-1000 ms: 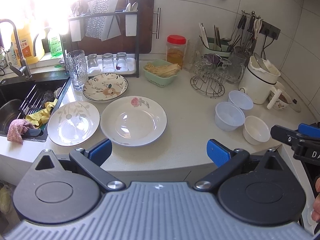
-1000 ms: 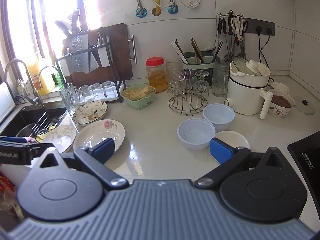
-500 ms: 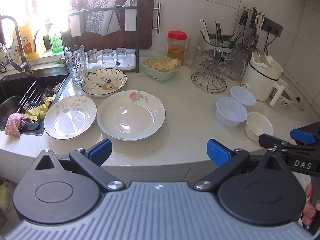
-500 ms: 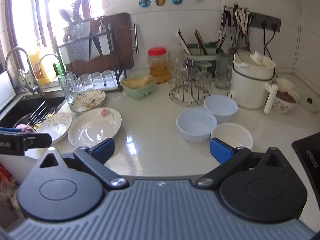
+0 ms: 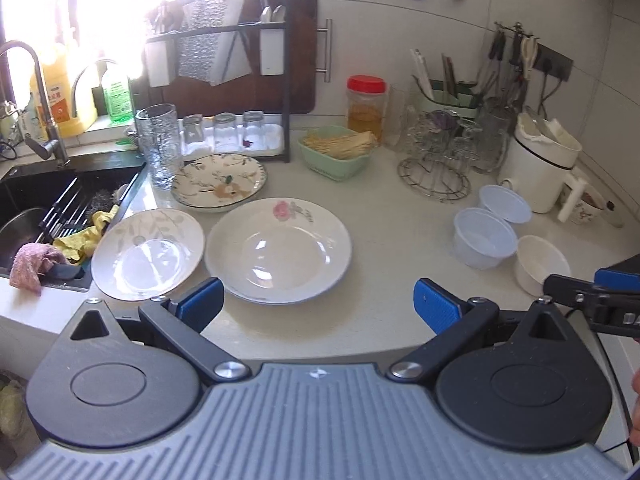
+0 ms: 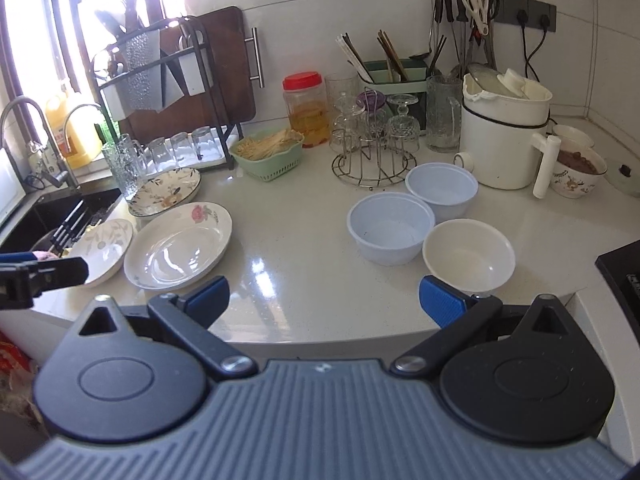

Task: Organize plates and bowls
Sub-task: 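Move the left gripper toward the white leaf-pattern plate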

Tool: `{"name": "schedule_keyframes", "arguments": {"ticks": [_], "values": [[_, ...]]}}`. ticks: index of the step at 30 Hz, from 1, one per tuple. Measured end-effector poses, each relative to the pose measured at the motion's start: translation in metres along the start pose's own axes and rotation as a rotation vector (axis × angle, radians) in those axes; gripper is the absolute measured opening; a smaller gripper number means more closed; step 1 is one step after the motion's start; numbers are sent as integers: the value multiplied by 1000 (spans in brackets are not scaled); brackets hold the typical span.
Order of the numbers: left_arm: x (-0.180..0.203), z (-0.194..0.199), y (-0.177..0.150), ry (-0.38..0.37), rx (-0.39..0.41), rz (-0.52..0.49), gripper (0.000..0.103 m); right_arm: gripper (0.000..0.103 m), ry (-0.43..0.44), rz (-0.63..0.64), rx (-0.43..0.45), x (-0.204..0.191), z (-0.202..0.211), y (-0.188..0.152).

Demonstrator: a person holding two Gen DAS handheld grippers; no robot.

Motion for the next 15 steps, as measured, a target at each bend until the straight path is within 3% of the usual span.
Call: {"name": "schedule_keyframes", "arguments": {"ticks": [6, 15], "values": [[-36, -11, 2, 43, -21, 42, 102, 103, 120, 14, 15, -28, -2, 7], [-75, -38, 4, 54, -62, 89, 102, 103, 179, 35, -35, -82, -23, -17]]}}
Point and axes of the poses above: each gripper's, at about its wrist camera, not at the fingertips, and z roughly against the way its jaws point, x to its right, y to its top, the point moved 9 cm from there along -z, roughly the way its jaws point, and after that the axes turned 5 degrees about -y, right-handed, at the moved point
